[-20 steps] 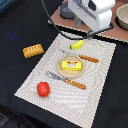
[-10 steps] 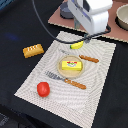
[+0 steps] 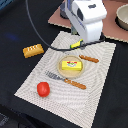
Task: Interact with the objects in diverse but meaningful ways.
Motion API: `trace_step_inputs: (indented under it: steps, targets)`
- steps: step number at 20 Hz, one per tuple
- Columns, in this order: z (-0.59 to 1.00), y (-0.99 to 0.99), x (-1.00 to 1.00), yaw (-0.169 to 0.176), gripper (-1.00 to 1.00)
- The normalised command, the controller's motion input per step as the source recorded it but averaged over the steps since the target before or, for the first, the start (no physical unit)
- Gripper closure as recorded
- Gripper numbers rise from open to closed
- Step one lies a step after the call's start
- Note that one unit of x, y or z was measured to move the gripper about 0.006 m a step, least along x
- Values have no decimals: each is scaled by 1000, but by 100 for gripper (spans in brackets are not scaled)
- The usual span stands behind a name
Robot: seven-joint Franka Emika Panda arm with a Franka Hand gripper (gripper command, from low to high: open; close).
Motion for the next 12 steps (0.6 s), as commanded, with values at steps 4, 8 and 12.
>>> trace_step_inputs:
  steps: [4, 8, 12]
  targets:
    - [0, -592, 62, 0, -100]
    - [0, -533, 50, 0, -100]
    - [0, -515, 41, 0, -100]
